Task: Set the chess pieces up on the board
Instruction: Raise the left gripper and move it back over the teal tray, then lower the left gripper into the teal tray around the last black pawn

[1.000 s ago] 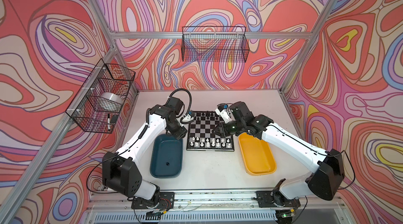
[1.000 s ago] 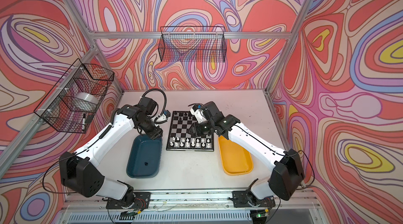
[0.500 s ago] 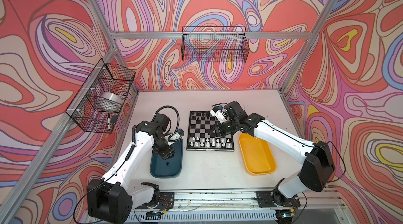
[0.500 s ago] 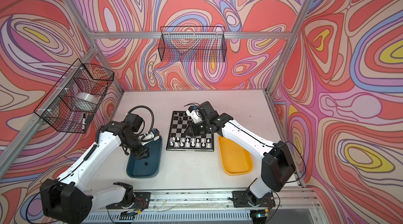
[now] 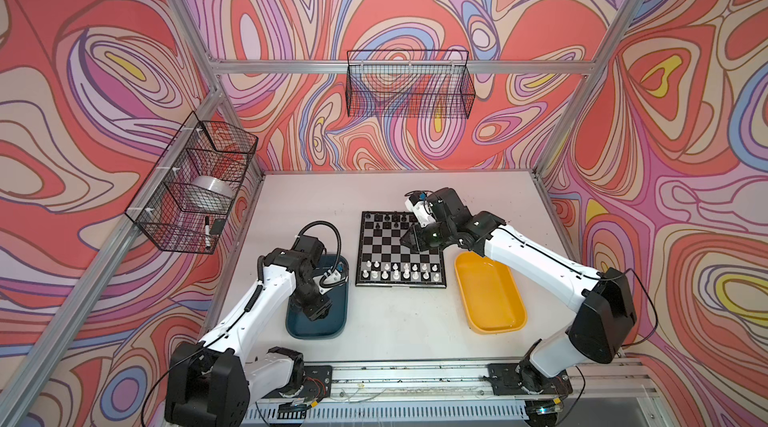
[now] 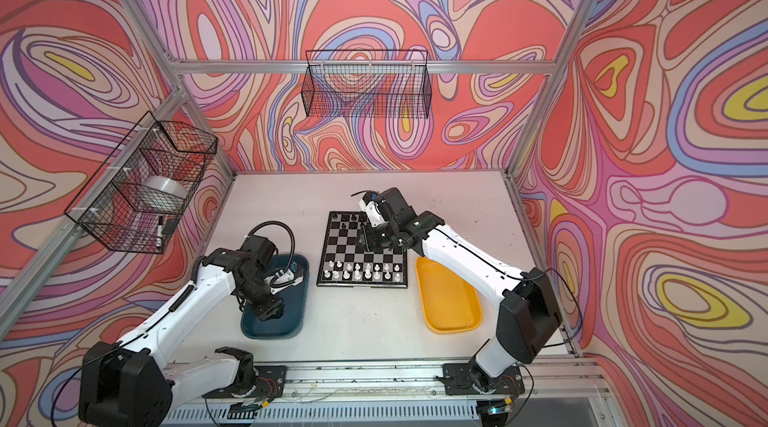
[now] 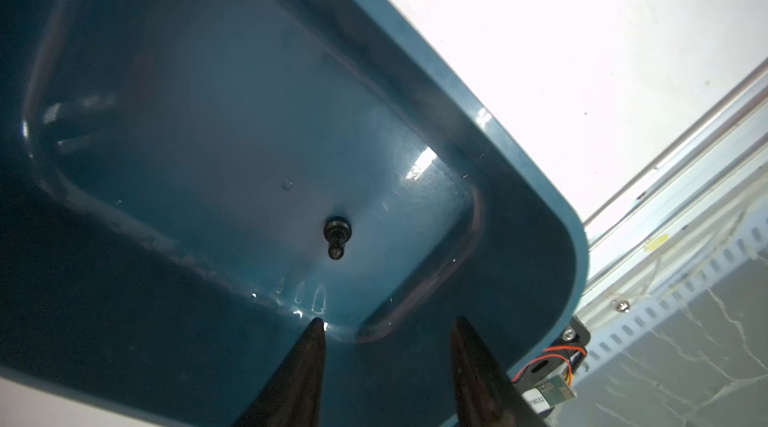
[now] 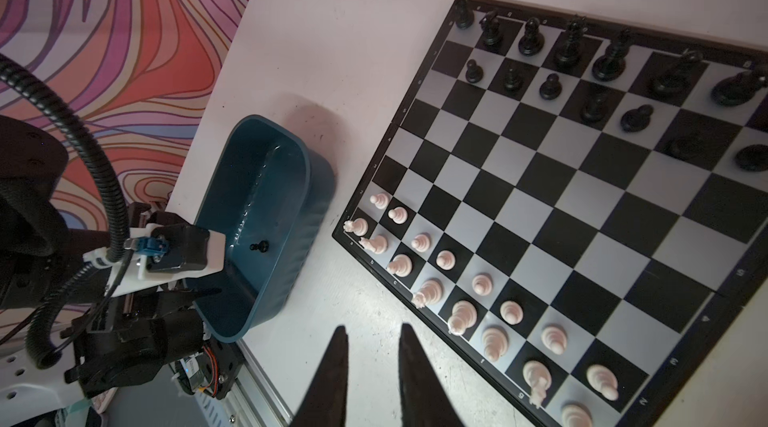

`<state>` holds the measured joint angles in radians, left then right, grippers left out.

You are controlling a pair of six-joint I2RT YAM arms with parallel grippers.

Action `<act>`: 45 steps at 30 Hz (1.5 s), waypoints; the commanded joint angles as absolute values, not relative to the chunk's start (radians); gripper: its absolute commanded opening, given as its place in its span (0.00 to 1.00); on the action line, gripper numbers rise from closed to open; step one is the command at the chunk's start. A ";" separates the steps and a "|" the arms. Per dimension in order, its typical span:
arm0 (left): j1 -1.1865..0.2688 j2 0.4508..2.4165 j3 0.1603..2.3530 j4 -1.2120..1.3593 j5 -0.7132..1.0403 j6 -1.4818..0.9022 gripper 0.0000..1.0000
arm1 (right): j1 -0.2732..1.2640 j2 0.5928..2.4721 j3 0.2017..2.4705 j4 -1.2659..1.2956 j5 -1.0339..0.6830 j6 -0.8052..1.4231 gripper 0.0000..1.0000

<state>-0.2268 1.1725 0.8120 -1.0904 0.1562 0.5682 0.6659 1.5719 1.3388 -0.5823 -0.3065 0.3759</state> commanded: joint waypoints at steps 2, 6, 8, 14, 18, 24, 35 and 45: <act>-0.217 1.177 0.785 -1.053 0.137 0.569 0.49 | 0.659 1.587 1.352 -0.565 -0.265 0.380 0.22; -0.214 1.184 0.769 -1.028 0.125 0.566 0.46 | 0.657 1.596 1.358 -0.559 -0.265 0.380 0.22; -0.213 1.189 0.762 -1.020 0.121 0.565 0.45 | 0.657 1.604 1.363 -0.559 -0.267 0.380 0.22; -0.198 1.211 0.735 -0.964 0.101 0.569 0.42 | 0.657 1.621 1.373 -0.557 -0.279 0.377 0.22; -0.186 1.237 0.739 -0.950 0.120 0.566 0.41 | 0.655 1.628 1.382 -0.557 -0.300 0.374 0.22; -0.170 1.249 0.724 -0.931 0.141 0.566 0.38 | 0.655 1.643 1.387 -0.532 -0.451 0.366 0.22; -0.156 1.258 0.689 -0.899 0.127 0.586 0.36 | 0.656 1.698 1.410 -0.537 -0.596 0.365 0.22; -0.150 1.288 0.664 -0.853 0.128 0.596 0.32 | 0.655 1.687 1.402 -0.543 -0.572 0.365 0.22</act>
<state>-0.1589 1.2793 0.6815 -0.8680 0.1230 0.5732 0.6598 1.6913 1.3888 -0.5385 -0.5705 0.3756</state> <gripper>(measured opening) 0.330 0.218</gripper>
